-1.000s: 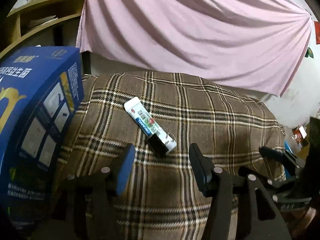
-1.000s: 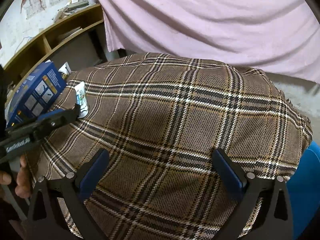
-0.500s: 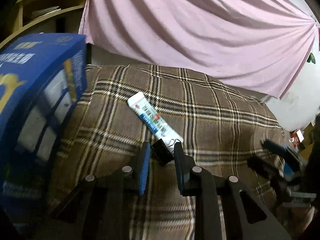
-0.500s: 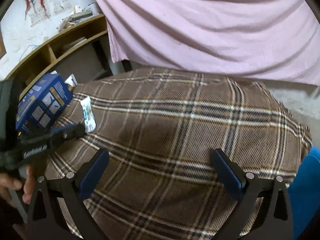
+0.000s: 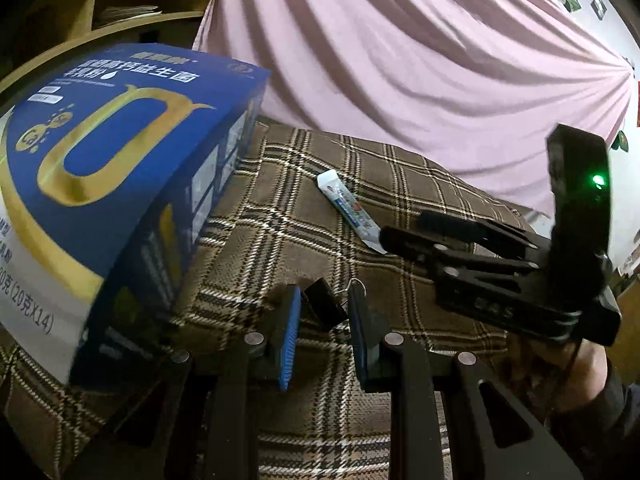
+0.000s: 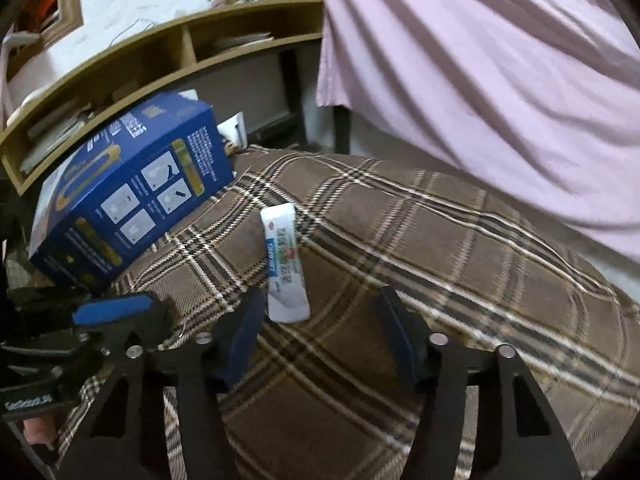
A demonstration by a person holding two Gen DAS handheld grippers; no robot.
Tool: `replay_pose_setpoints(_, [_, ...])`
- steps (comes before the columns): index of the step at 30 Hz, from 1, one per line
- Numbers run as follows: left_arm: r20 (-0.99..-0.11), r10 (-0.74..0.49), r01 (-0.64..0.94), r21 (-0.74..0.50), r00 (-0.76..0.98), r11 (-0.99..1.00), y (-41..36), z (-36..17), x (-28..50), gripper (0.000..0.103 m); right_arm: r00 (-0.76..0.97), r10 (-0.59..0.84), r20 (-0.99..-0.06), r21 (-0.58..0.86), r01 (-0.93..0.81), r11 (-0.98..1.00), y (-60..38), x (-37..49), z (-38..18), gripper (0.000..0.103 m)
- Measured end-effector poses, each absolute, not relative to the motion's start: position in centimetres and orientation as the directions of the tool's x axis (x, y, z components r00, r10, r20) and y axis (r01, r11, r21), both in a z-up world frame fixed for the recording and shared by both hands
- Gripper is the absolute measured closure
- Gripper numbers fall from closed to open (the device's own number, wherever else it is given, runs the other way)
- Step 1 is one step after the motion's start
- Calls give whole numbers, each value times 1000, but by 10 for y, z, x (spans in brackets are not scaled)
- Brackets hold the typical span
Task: Collect trash
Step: 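Grasp the white toothpaste tube with the right gripper while the left grasps the black binder clip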
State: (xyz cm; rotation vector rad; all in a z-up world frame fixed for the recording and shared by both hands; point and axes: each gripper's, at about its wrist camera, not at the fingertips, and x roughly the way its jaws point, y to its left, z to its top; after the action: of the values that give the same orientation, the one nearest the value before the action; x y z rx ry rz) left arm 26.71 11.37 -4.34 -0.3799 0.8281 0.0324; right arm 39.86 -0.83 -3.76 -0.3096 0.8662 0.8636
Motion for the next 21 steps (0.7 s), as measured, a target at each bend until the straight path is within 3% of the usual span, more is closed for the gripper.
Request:
replay_pose_setpoints(7, [-727,-103,-199,-317,679,927,109,-46,266,83,289,532,-796,86,-816,571,16,398,-47,55])
replay_pose_setpoints(9, [-728,-100,-200,-314,679,928,109,-46,265,83,294,510,-808,54,-825,562,21,395,-51,65])
replay_pose_setpoints(10, [-728,-98,-201,-312,678,929,109,-46,265,83,300,497,-814,36,-828,559,24,392,-52,78])
replay_pose_setpoints(11, [-729,-96,-202,-309,678,929,109,-46,265,83,305,493,-815,27,-830,557,25,391,-52,82])
replay_pose_setpoints(17, [-710,-93,-187,-307,698,933,105,-44,261,83,341,485,-805,21,-801,598,8,378,-46,82])
replay_pose_setpoints(21, [-650,-95,-148,-309,754,939,90,-32,246,83,420,532,-735,42,-755,654,-32,350,-25,82])
